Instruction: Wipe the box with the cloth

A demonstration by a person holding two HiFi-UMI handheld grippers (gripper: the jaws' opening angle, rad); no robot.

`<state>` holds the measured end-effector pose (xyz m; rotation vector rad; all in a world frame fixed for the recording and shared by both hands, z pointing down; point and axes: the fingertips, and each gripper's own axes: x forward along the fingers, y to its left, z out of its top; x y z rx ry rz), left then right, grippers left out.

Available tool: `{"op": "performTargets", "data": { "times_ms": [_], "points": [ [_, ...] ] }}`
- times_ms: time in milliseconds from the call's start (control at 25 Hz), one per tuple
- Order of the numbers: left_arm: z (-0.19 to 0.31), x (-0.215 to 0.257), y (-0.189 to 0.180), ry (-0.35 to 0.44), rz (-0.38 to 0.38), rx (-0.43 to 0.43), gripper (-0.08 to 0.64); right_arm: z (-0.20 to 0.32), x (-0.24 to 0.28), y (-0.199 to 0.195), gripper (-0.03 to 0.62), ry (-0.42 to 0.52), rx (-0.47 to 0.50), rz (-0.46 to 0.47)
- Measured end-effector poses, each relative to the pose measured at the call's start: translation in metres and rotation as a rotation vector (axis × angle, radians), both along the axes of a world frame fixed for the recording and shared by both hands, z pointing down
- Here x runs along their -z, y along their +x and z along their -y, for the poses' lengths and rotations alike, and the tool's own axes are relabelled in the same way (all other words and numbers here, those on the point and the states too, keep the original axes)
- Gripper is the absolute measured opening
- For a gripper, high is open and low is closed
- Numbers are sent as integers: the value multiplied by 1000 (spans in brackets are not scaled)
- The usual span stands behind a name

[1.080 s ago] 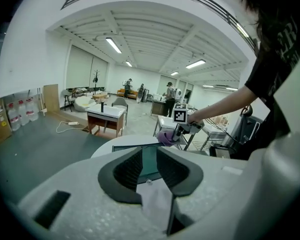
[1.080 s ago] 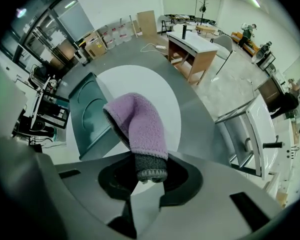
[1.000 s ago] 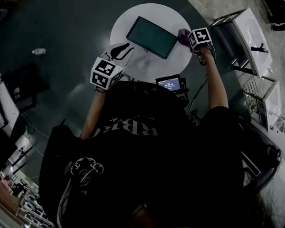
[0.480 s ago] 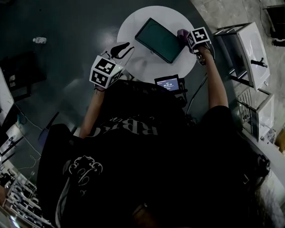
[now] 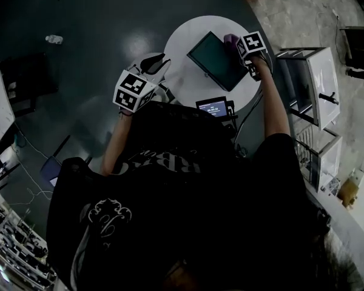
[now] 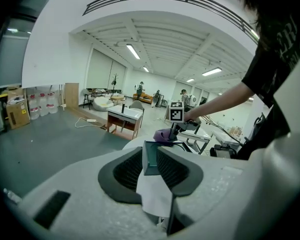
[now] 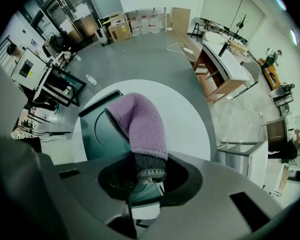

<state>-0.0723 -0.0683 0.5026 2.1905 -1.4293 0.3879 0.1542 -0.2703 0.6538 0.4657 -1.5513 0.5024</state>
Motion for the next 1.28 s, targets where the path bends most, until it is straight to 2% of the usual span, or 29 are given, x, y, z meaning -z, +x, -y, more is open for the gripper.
{"op": "performTargets", "data": {
  "times_ms": [360, 560, 680, 1000, 1160, 1280],
  "points": [
    [-11, -7, -67, -6, -5, 107, 89, 20, -5, -69, 77, -7, 102, -45],
    [-36, -28, -112, -34, -15, 140, 89, 19, -14, -123, 77, -5, 184, -87],
    [-46, -31, -124, -40, -14, 170, 89, 20, -14, -142, 77, -4, 228, -99],
    [-59, -25, -143, -44, -18, 239, 89, 13, -14, -160, 77, -29, 297, -148],
    [-59, -27, -144, -44, -23, 251, 89, 6, -16, -158, 77, -34, 317, -162],
    [-57, -27, -144, -41, -26, 244, 89, -2, -13, -160, 77, -16, 368, -171]
  ]
}}
